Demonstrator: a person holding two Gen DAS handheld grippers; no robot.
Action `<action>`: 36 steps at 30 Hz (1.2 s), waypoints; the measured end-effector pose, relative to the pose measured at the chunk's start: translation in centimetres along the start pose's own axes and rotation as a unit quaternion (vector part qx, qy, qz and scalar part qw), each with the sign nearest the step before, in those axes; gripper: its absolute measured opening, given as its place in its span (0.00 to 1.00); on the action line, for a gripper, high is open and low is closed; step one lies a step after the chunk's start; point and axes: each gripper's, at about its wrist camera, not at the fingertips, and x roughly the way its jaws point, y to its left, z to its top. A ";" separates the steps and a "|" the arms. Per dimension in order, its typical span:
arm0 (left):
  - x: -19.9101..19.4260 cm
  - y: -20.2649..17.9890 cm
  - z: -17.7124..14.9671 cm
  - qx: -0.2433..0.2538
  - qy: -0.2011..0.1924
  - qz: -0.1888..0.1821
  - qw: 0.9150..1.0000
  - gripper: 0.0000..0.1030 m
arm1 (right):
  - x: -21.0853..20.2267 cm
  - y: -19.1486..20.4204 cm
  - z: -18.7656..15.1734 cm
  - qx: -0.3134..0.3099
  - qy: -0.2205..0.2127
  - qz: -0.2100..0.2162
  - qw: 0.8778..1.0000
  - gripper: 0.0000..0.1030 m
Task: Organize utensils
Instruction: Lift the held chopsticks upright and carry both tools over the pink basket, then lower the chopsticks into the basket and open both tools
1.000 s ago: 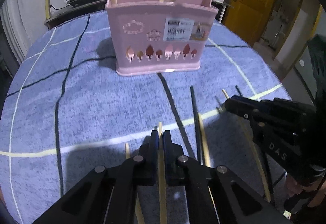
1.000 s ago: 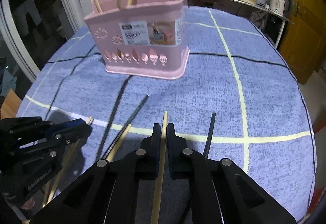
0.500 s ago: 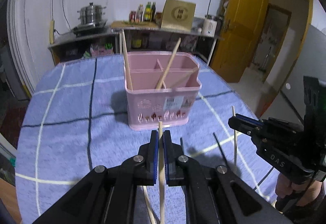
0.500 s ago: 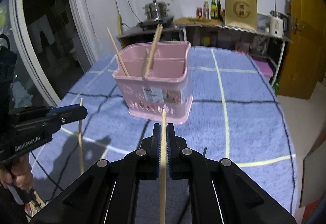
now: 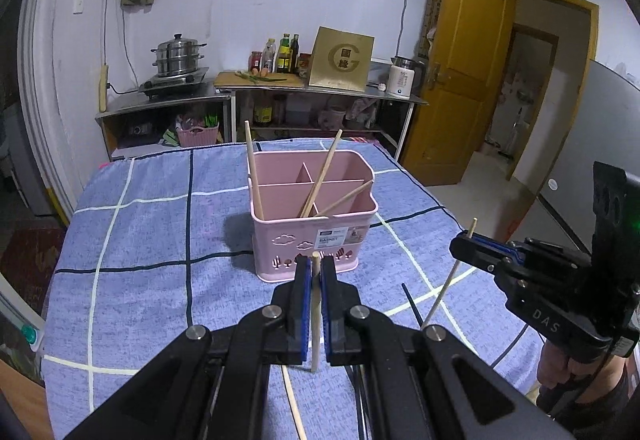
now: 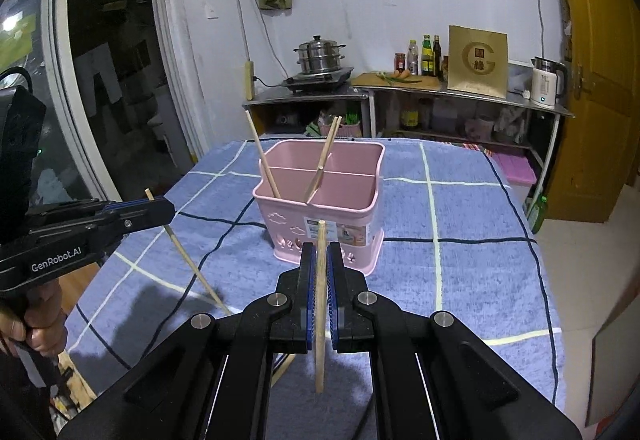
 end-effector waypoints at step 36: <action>-2.7 2.3 13.1 0.005 -0.090 -0.002 0.996 0.04 | 0.6 1.6 11.0 -0.009 -0.134 0.048 0.990 0.05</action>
